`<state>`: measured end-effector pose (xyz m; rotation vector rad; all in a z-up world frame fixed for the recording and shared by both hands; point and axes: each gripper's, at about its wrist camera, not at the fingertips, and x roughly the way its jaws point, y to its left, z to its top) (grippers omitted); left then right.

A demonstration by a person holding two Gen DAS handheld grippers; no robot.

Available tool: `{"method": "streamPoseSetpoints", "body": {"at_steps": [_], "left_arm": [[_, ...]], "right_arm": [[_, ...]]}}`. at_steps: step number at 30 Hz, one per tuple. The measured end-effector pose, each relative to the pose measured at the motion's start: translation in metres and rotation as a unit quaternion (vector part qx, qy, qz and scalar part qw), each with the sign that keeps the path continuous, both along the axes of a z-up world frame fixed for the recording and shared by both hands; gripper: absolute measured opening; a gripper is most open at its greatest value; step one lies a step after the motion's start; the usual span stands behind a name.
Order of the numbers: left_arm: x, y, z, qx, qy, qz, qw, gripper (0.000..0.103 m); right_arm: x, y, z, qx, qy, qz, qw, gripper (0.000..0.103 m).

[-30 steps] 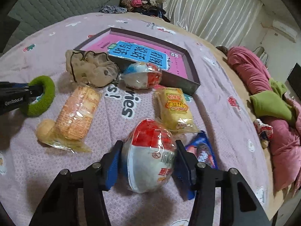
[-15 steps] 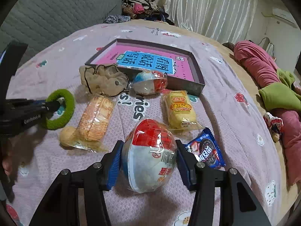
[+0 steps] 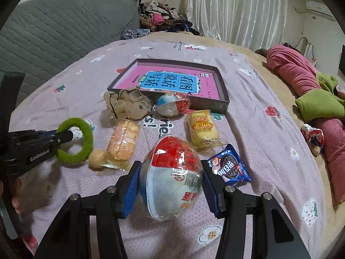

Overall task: Organize objects
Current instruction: 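Close the left gripper on the green ring while the right gripper grasps the egg, then carry the green ring and the egg over the book tray with both grippers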

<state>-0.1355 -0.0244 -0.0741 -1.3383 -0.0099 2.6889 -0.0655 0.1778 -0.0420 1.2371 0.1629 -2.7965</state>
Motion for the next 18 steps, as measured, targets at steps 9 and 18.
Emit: {"method": "streamPoseSetpoints", "body": {"at_steps": [9, 18], "left_arm": [[0.026, 0.007, 0.027, 0.005, 0.017, 0.001, 0.9998, 0.011], [0.053, 0.023, 0.054, 0.003, 0.039, -0.010, 0.9992, 0.011]], "right_arm": [[0.022, 0.001, 0.021, -0.009, 0.022, 0.002, 1.000, 0.053], [0.041, 0.011, 0.041, -0.019, 0.043, -0.001, 0.999, 0.053]]}}
